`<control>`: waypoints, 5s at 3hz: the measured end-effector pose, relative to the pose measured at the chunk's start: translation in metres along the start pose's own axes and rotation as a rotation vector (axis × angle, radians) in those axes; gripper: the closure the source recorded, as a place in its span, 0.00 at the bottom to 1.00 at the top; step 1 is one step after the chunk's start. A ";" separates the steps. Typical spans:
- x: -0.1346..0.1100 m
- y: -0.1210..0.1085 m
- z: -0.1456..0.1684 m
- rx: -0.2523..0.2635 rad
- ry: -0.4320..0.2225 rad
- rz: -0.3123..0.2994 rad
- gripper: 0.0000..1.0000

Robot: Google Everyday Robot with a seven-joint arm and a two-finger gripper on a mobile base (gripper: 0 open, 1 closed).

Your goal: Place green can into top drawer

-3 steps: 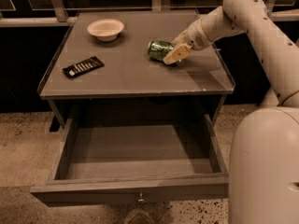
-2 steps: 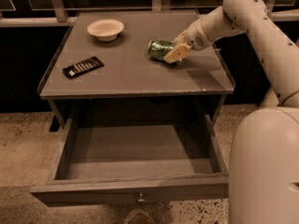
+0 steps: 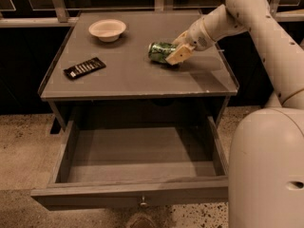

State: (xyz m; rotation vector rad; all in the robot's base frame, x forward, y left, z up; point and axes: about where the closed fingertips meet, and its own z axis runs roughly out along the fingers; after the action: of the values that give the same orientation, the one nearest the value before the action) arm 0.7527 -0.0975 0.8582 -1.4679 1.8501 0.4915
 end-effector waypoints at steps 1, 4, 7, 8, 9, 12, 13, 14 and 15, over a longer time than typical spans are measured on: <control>-0.002 0.020 -0.026 -0.025 -0.048 -0.036 1.00; 0.019 0.149 -0.088 -0.039 -0.046 0.095 1.00; 0.014 0.241 -0.081 -0.152 -0.031 0.183 1.00; 0.011 0.246 -0.074 -0.213 -0.009 0.163 1.00; 0.014 0.274 -0.056 -0.346 0.013 0.128 1.00; 0.072 0.307 -0.009 -0.205 -0.022 0.257 1.00; 0.085 0.285 0.005 -0.063 -0.027 0.294 1.00; 0.094 0.252 0.008 0.071 -0.053 0.333 1.00; 0.094 0.252 0.008 0.071 -0.053 0.333 1.00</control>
Offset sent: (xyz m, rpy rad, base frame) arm -0.1471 -0.0541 0.0064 0.0991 0.0828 -0.0243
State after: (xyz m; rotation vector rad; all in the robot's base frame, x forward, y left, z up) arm 0.5060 -0.0848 0.7513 -1.0929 2.0563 0.6091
